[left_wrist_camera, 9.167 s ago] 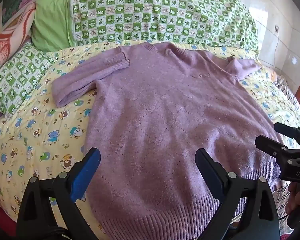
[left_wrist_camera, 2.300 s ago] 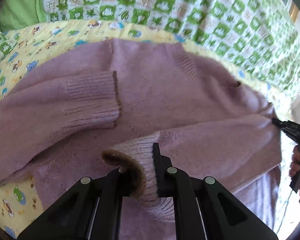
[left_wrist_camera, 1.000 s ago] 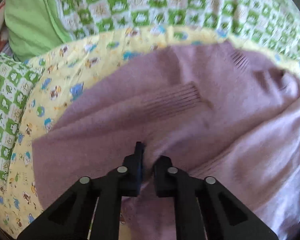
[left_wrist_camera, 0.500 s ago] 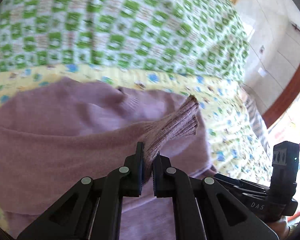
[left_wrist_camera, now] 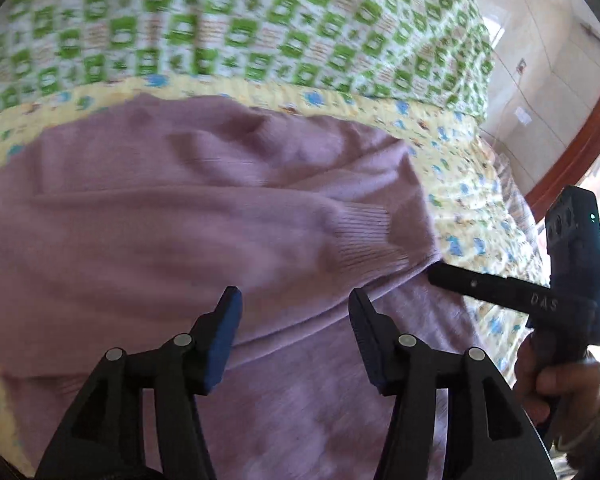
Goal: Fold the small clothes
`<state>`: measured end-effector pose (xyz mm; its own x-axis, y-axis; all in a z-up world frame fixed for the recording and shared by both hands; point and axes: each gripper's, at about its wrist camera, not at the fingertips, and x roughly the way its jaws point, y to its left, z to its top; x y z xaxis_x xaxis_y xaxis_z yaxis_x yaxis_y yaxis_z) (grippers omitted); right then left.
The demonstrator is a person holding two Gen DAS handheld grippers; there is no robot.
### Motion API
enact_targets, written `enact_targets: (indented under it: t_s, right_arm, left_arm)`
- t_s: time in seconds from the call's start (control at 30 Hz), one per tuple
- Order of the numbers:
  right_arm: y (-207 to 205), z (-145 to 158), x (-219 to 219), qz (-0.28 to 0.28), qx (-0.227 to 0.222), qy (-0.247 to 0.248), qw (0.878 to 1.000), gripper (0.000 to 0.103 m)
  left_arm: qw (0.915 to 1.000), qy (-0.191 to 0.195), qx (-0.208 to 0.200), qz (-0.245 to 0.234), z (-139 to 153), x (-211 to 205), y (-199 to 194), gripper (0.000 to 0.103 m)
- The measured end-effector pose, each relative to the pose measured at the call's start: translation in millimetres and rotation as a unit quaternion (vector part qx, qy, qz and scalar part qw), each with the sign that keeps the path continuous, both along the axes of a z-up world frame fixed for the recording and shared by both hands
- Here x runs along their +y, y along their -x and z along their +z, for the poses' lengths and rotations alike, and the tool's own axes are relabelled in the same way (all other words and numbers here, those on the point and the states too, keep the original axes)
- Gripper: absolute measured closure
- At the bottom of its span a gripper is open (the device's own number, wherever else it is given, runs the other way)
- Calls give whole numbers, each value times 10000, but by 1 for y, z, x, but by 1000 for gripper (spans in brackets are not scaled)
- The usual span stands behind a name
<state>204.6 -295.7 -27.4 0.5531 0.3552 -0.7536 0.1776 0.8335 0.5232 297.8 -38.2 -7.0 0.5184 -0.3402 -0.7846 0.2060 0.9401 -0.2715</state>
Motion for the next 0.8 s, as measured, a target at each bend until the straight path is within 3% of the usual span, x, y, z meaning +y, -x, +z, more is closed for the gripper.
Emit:
enact_targets:
  t_s: [0.13, 0.27, 0.5, 0.57, 0.6, 0.67, 0.8]
  right_arm:
    - [-10, -3, 21, 305, 15, -157, 9994, 57]
    - [-22, -12, 39, 478, 134, -198, 9986, 57]
    - [-49, -42, 45, 252, 480, -503, 9973, 57]
    - [-54, -46, 43, 120, 503, -599, 9969, 67]
    - [-56, -44, 44, 97, 485, -573, 9971, 94]
    - [-61, -30, 50, 181, 325, -508, 9980, 96]
    - [-56, 44, 56, 543, -778, -604, 9937, 96]
  left_arm:
    - [9970, -641, -69, 429, 5, 53, 23, 38]
    - [9864, -1375, 120, 892, -14, 100, 33, 34]
    - [9663, -1815, 452, 1770, -49, 150, 27, 35]
    - [9632, -1855, 483, 1881, -54, 154, 22, 35]
    - [9605, -1902, 473, 1973, -54, 156, 20, 35]
    - [9553, -1966, 462, 2158, -55, 158, 12, 35]
    - [9359, -1853, 440, 2962, -46, 177, 2, 38]
